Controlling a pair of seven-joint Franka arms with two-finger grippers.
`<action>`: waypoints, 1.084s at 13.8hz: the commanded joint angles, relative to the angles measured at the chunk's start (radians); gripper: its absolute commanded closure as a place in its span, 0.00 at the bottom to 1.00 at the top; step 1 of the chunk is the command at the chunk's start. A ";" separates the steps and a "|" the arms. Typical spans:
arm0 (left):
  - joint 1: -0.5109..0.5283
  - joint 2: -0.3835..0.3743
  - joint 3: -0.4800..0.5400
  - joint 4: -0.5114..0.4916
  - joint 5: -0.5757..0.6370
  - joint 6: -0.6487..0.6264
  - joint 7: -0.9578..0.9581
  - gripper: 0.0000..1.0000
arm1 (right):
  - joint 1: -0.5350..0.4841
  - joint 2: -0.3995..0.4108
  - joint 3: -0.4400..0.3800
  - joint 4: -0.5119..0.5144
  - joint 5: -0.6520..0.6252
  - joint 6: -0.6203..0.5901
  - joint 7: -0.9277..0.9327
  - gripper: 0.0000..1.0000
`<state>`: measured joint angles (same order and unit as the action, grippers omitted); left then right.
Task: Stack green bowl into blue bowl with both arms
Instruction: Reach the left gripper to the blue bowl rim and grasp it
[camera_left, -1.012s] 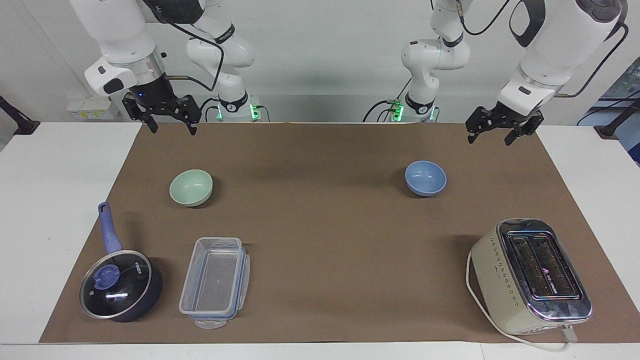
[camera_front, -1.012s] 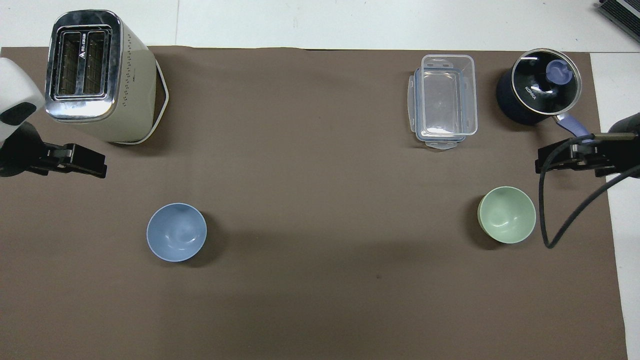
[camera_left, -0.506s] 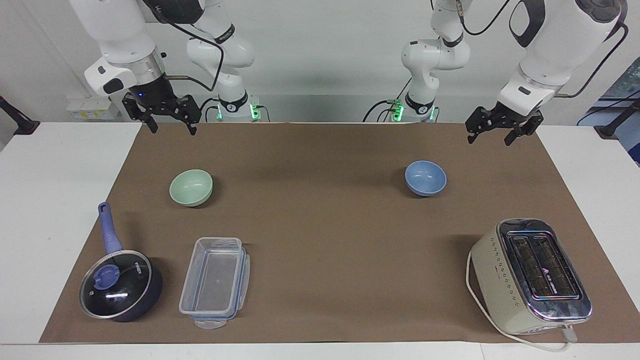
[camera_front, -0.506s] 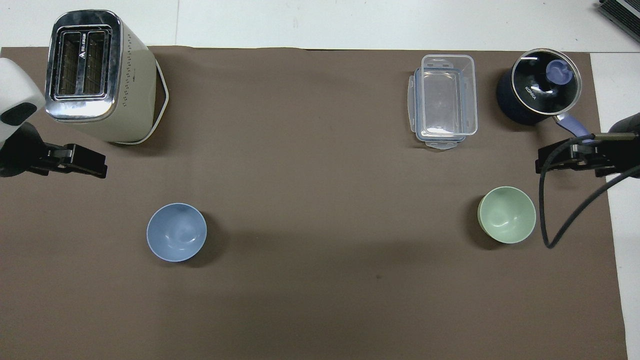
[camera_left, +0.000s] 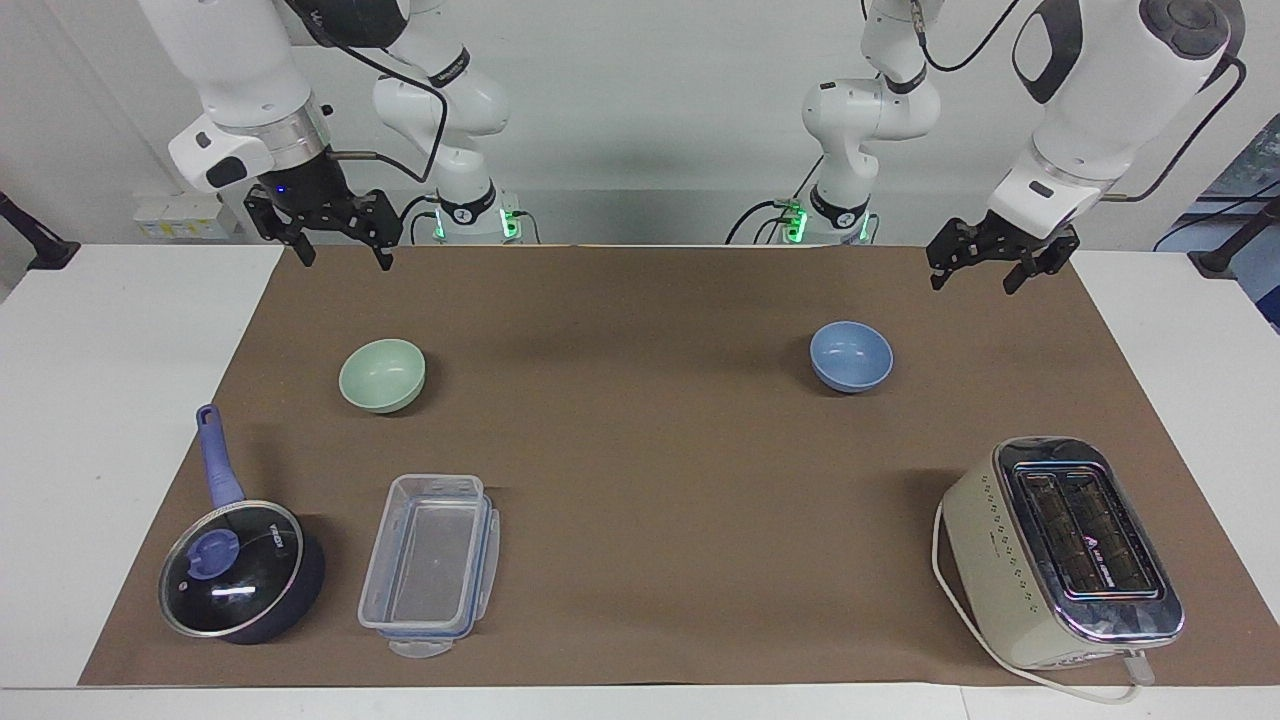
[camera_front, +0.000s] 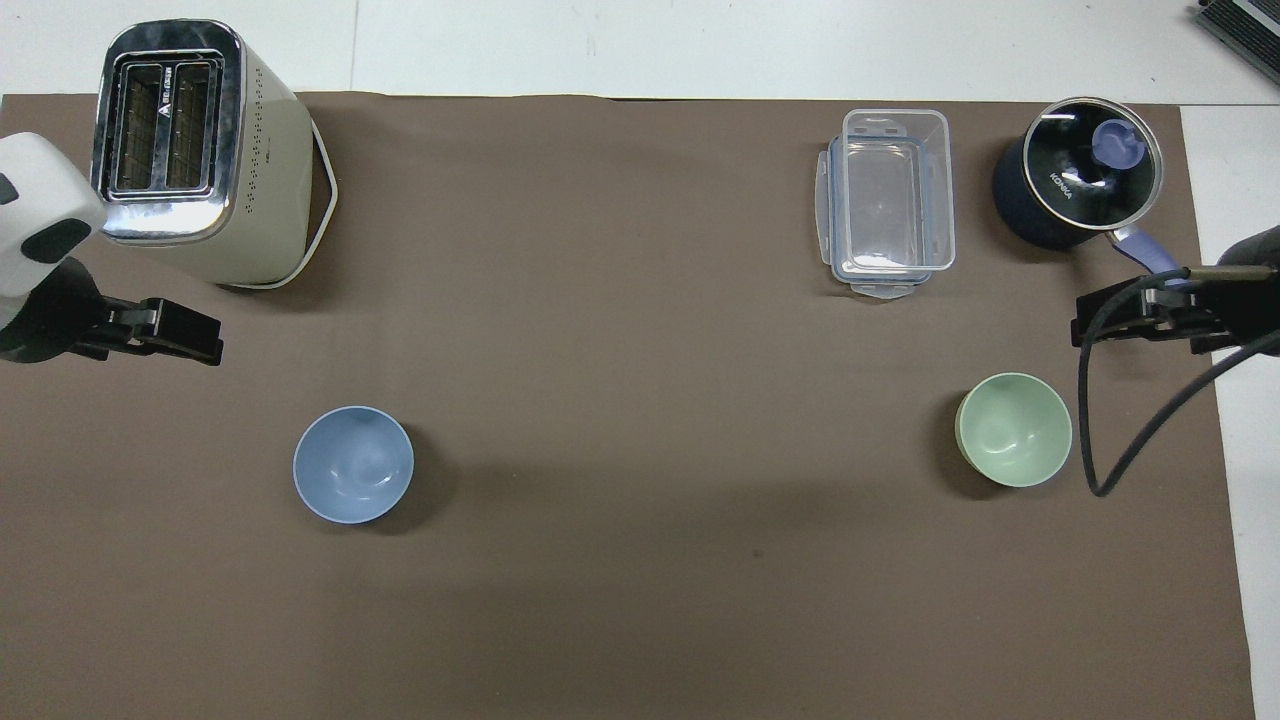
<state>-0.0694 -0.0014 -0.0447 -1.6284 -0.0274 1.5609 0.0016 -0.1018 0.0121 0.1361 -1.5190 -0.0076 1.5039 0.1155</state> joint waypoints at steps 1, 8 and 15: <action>0.008 -0.045 -0.003 -0.083 -0.011 0.056 0.017 0.00 | -0.012 -0.012 0.005 -0.012 -0.003 0.015 0.003 0.00; -0.055 -0.109 -0.007 -0.434 -0.055 0.379 0.055 0.00 | -0.012 -0.012 0.005 -0.012 -0.003 0.013 0.003 0.00; -0.087 -0.114 -0.003 -0.614 -0.058 0.531 0.174 0.00 | -0.012 -0.012 0.005 -0.012 -0.002 0.013 0.003 0.00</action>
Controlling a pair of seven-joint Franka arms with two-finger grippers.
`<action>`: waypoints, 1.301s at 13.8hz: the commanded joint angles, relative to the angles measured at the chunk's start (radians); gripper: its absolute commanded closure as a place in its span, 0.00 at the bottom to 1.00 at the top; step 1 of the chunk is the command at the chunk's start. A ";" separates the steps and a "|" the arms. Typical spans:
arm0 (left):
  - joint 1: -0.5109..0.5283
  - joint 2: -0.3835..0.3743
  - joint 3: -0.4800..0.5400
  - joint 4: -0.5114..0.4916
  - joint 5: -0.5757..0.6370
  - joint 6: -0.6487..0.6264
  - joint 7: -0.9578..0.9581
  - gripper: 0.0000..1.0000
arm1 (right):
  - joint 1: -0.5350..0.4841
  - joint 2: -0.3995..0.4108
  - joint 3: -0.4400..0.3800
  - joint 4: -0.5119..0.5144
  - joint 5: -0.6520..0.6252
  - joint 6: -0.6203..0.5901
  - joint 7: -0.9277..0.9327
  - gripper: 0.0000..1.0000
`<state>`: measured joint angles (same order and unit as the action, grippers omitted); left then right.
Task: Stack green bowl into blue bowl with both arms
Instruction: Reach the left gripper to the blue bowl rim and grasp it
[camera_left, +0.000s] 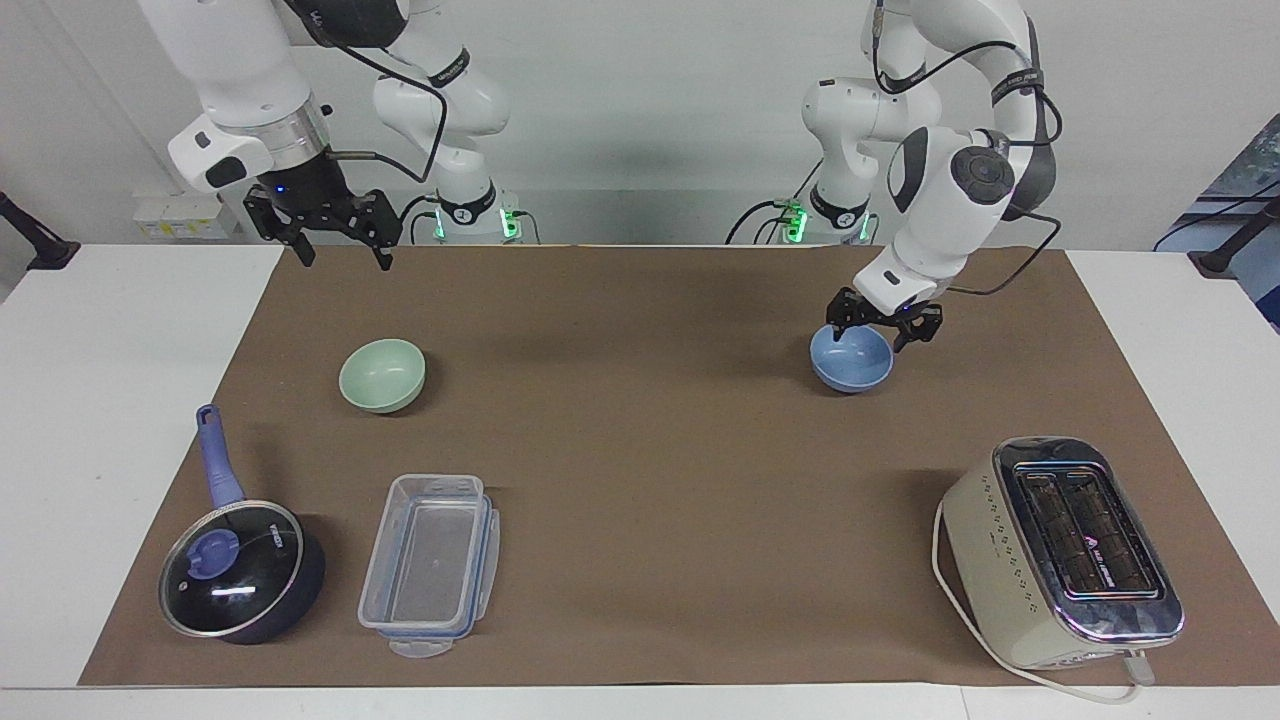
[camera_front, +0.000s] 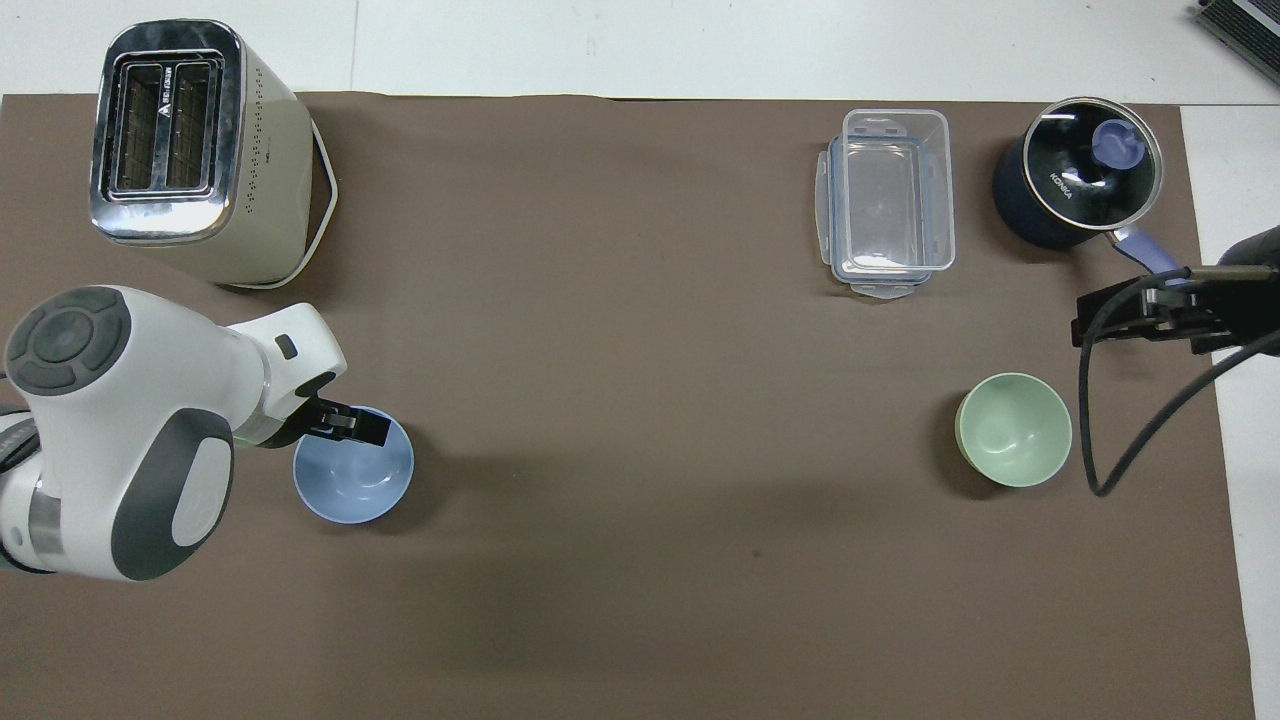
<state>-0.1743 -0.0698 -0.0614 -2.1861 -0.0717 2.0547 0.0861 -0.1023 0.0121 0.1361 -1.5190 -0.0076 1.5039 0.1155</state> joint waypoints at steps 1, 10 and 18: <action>0.051 -0.044 0.014 -0.075 -0.014 0.048 0.153 0.00 | -0.011 -0.012 0.005 -0.012 -0.002 0.013 0.003 0.00; 0.069 0.007 0.012 -0.225 -0.014 0.294 0.224 0.86 | -0.011 -0.014 0.005 -0.012 -0.002 0.013 0.004 0.00; 0.081 0.001 0.012 -0.163 -0.014 0.218 0.225 1.00 | -0.011 -0.014 0.003 -0.012 -0.002 0.012 0.004 0.00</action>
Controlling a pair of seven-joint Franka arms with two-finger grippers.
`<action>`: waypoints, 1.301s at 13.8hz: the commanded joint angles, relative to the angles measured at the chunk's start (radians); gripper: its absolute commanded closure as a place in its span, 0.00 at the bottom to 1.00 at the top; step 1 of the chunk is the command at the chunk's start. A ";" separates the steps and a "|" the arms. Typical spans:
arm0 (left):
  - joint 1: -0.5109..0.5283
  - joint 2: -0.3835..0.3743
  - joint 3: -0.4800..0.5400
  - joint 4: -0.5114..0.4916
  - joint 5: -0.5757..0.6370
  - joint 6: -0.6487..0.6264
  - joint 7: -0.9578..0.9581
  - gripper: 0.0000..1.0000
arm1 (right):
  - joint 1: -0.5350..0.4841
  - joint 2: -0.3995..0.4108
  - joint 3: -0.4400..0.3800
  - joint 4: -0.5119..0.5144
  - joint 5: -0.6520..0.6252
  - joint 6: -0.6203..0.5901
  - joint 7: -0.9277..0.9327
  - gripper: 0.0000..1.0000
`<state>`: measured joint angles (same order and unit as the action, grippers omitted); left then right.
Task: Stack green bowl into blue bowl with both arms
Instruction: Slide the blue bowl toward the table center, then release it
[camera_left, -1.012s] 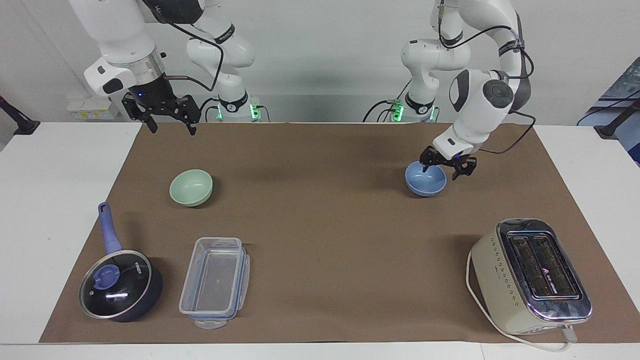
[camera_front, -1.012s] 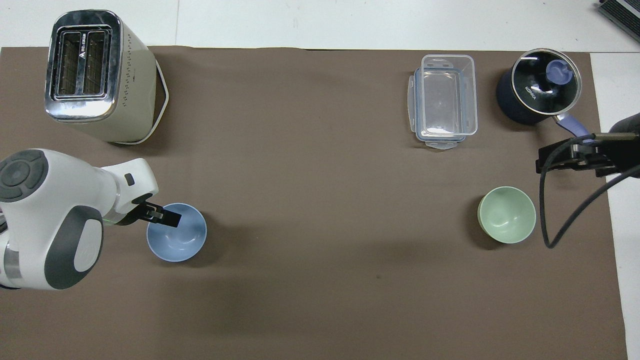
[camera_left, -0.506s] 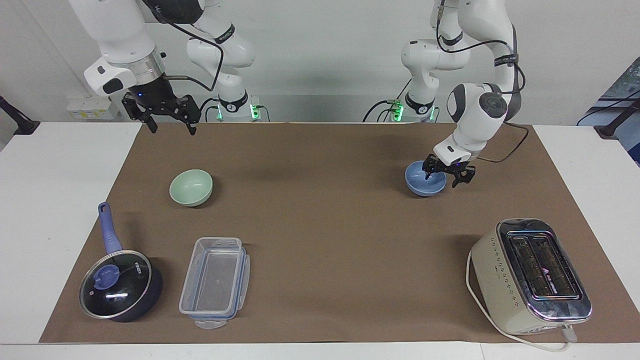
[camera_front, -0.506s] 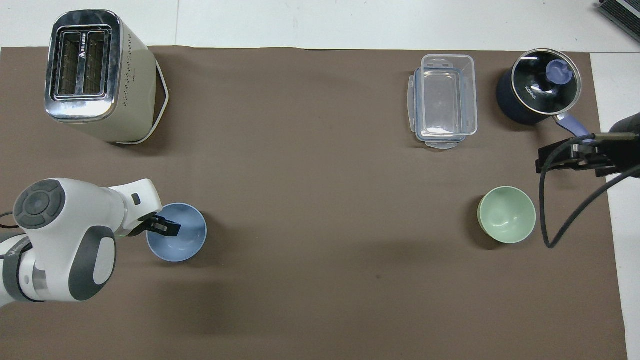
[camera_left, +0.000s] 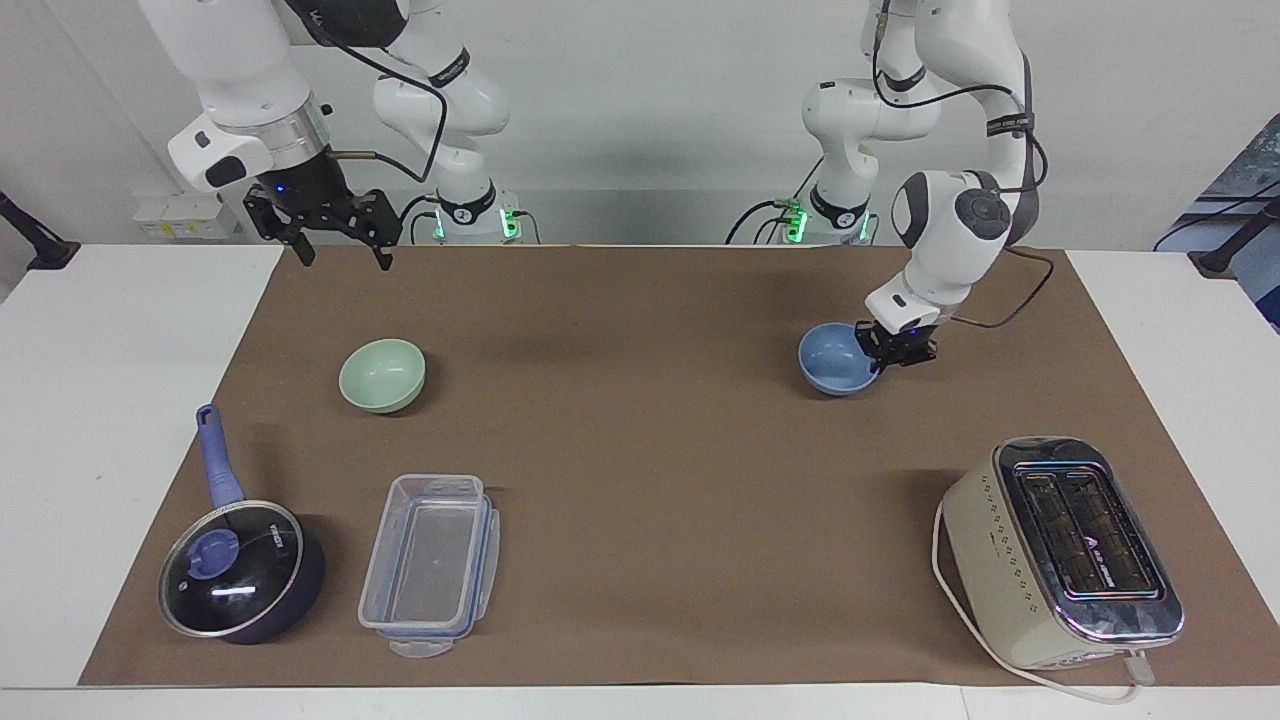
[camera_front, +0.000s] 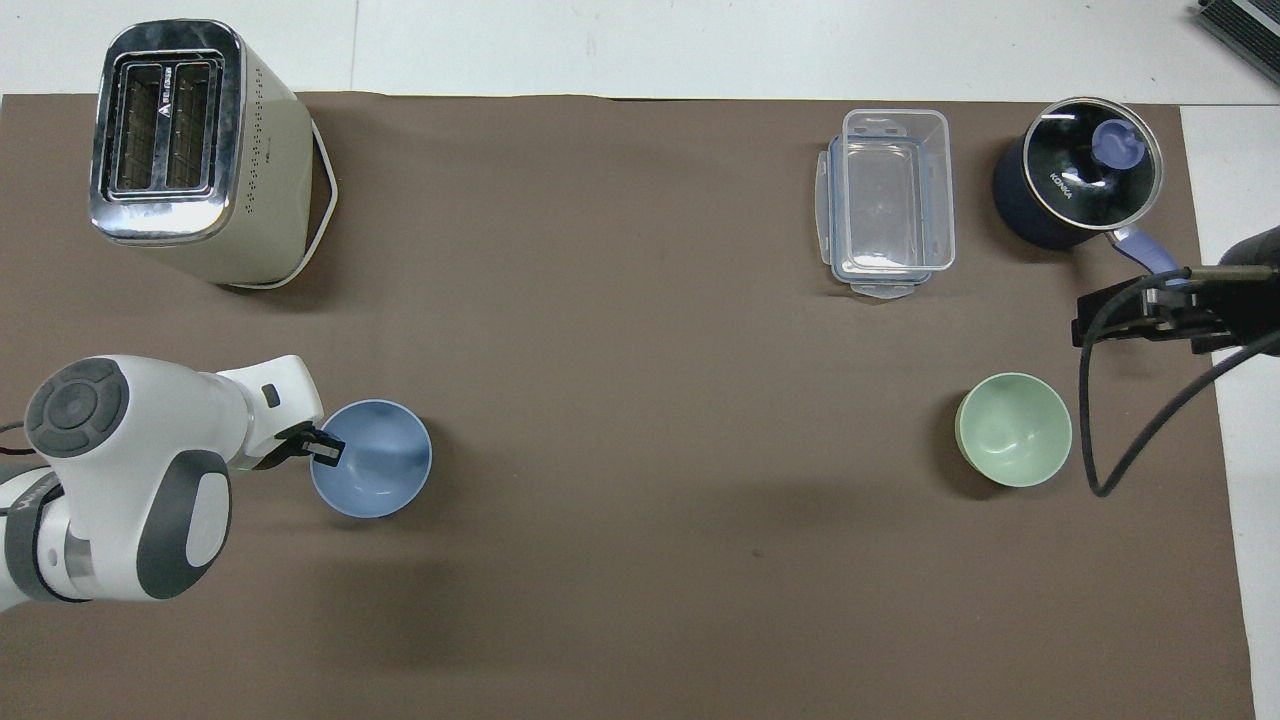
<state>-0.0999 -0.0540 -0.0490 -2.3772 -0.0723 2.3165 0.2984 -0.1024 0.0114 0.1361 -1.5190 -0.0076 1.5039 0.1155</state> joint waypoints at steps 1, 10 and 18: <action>0.005 -0.018 0.000 0.061 -0.014 -0.099 0.010 1.00 | -0.011 -0.013 0.003 -0.012 -0.002 0.012 0.004 0.00; -0.131 -0.046 -0.012 0.176 -0.056 -0.253 -0.247 1.00 | -0.011 -0.013 0.003 -0.012 0.009 0.001 0.006 0.00; -0.450 -0.052 -0.011 0.072 -0.060 -0.068 -0.643 1.00 | -0.020 -0.015 0.002 -0.013 0.011 0.006 0.004 0.00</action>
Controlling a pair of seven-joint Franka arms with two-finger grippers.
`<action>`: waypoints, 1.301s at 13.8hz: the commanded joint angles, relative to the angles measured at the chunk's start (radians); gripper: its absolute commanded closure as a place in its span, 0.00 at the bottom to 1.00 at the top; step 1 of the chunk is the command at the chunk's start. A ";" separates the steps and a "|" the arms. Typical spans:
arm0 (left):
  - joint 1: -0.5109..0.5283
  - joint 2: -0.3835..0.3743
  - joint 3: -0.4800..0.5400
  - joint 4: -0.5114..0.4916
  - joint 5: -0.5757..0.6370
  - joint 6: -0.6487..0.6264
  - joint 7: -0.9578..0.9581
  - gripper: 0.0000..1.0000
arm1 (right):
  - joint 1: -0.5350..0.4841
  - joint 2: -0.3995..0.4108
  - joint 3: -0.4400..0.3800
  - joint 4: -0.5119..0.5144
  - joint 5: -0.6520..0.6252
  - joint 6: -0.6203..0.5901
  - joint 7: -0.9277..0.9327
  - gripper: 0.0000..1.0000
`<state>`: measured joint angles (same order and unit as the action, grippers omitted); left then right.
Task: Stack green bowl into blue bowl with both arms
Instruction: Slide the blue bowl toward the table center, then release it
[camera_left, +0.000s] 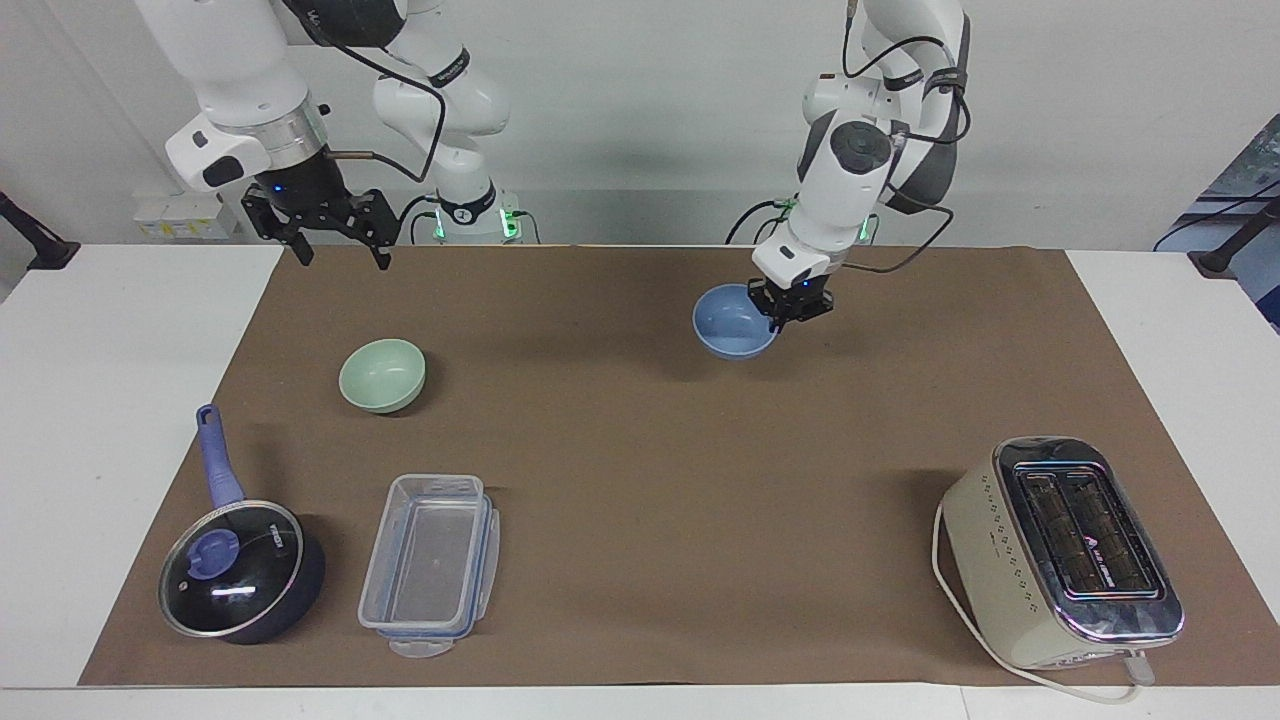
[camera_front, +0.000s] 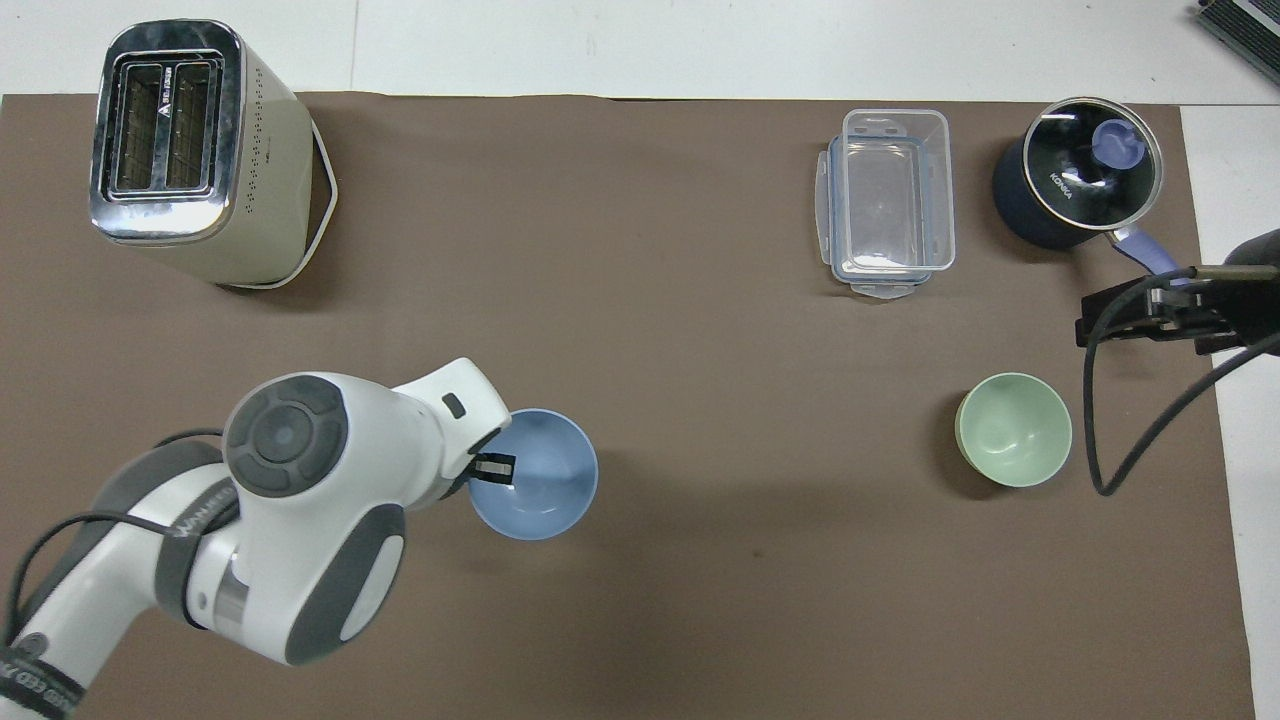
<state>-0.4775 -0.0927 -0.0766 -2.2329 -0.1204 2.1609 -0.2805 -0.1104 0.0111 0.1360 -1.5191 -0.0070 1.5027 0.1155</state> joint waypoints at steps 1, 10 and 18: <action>-0.113 -0.012 0.017 -0.105 -0.011 0.132 -0.084 1.00 | -0.012 -0.014 0.004 -0.013 0.010 0.007 0.004 0.00; -0.156 0.082 0.026 -0.110 -0.012 0.272 -0.111 0.00 | -0.021 -0.016 0.002 -0.021 0.010 0.014 0.006 0.00; 0.152 0.083 0.026 0.185 0.007 -0.067 0.054 0.00 | -0.058 -0.056 0.002 -0.164 0.010 0.165 -0.011 0.00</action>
<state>-0.4016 -0.0160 -0.0414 -2.1238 -0.1193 2.1889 -0.2986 -0.1523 -0.0053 0.1350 -1.6029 -0.0069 1.6241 0.1155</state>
